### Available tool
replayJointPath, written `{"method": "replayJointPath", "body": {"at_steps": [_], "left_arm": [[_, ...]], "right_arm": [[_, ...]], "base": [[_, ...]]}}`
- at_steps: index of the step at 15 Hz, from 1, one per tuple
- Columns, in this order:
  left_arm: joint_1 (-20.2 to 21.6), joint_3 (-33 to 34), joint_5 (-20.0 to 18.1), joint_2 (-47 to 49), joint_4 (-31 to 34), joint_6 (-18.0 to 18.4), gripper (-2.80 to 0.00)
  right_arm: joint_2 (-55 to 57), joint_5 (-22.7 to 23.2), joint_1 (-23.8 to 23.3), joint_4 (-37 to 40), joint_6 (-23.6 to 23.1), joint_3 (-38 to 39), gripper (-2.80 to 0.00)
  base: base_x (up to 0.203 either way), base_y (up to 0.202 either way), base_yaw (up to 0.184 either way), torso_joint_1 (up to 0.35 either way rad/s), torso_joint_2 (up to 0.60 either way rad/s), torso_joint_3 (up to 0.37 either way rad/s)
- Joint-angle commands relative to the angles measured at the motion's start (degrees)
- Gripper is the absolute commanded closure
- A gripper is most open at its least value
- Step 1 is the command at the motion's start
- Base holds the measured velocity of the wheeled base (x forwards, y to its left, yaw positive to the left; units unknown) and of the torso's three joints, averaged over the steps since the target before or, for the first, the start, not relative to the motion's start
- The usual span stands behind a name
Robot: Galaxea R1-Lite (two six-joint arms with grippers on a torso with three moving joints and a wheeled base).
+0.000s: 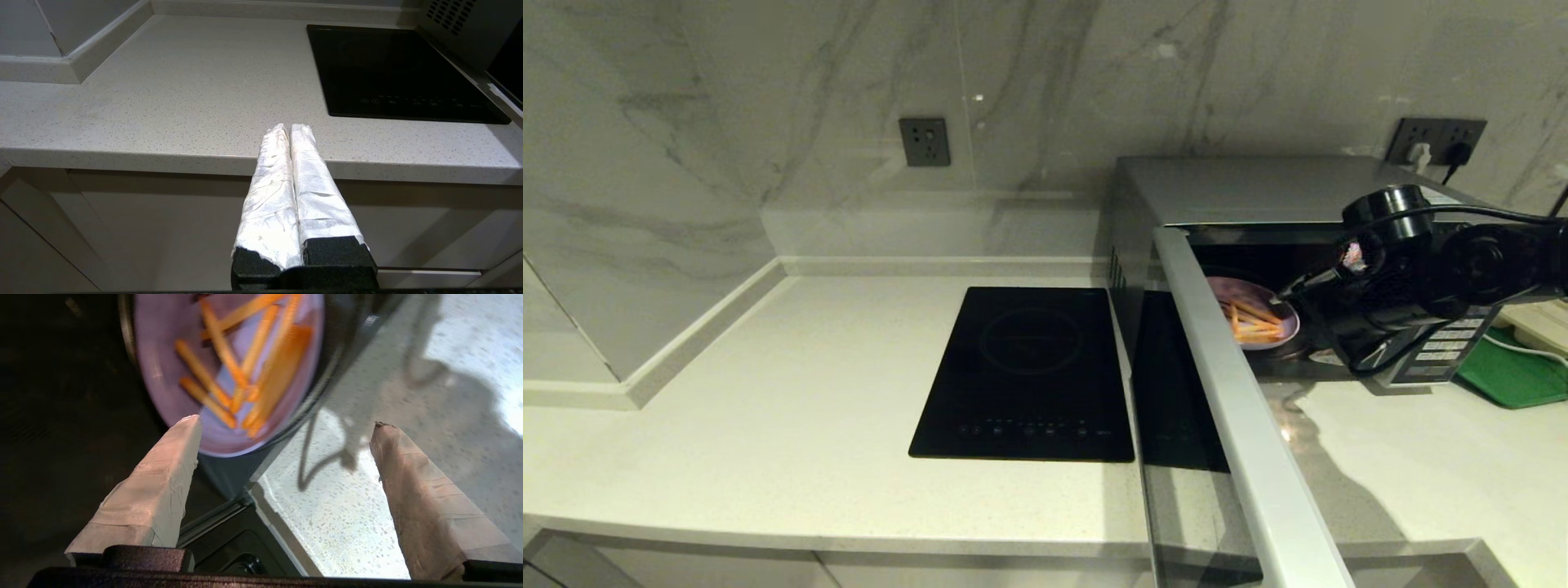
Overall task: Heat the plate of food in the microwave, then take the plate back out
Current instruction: Take the plate out of the microwave
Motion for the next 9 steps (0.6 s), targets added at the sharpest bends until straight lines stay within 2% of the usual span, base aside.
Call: {"method": "replayJointPath", "body": {"at_steps": [1, 9], "left_arm": [[0.0, 0.0, 0.0, 0.0, 0.0, 0.0, 0.0], [0.0, 0.0, 0.0, 0.0, 0.0, 0.0, 0.0]], "right_arm": [[-0.2, 0.9, 0.1, 0.0, -0.1, 0.0, -2.8], [4.7, 0.5, -0.1, 0.1, -0.1, 0.3, -2.8]], "base": [[0.0, 0.0, 0.0, 0.0, 0.0, 0.0], [0.0, 0.0, 0.0, 0.0, 0.0, 0.0]]}}
